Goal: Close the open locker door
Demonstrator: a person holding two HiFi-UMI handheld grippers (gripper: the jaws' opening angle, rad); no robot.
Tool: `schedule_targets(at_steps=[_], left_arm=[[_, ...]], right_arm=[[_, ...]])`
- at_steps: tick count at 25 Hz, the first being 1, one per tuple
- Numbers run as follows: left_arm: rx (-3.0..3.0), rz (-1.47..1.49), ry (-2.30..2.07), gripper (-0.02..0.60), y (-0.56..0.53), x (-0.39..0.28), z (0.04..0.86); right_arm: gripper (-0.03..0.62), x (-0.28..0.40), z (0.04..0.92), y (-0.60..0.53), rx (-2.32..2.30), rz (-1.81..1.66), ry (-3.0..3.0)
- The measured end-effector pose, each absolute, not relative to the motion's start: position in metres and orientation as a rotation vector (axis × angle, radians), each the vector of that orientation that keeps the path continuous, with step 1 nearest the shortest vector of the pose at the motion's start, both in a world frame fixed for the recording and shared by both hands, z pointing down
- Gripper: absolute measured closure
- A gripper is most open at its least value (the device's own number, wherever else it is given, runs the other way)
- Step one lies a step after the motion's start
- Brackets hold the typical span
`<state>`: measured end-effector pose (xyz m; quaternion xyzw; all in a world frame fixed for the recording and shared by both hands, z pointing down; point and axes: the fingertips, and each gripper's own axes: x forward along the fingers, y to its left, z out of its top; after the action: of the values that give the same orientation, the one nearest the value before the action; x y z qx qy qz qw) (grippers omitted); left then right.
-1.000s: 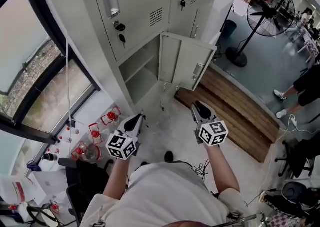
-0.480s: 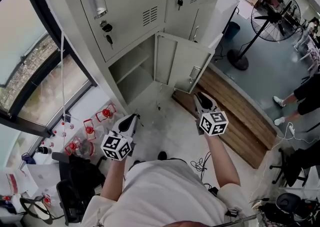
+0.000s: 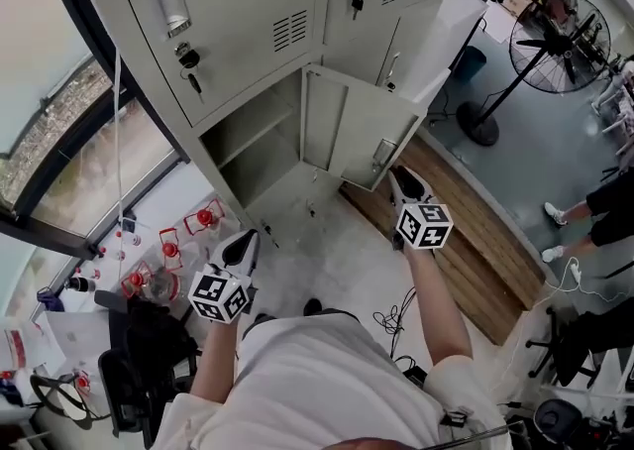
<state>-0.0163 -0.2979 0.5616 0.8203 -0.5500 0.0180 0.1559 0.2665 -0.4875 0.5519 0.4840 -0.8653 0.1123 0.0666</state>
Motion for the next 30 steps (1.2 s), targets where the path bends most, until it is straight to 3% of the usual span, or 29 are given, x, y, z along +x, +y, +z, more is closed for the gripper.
schedule_targets(at_steps=[15, 30], left_arm=[[2.269, 0.03, -1.642, 0.566, -0.313, -0.028, 0.57], [2.278, 0.01, -1.64, 0.566, -0.291, -0.064, 0.566]], right_arm=[[0.467, 0.271, 0.565, -0.541, 1.421, 0.42, -2.611], [0.467, 0.257, 0.567, -0.507, 1.457, 0.401, -2.555]])
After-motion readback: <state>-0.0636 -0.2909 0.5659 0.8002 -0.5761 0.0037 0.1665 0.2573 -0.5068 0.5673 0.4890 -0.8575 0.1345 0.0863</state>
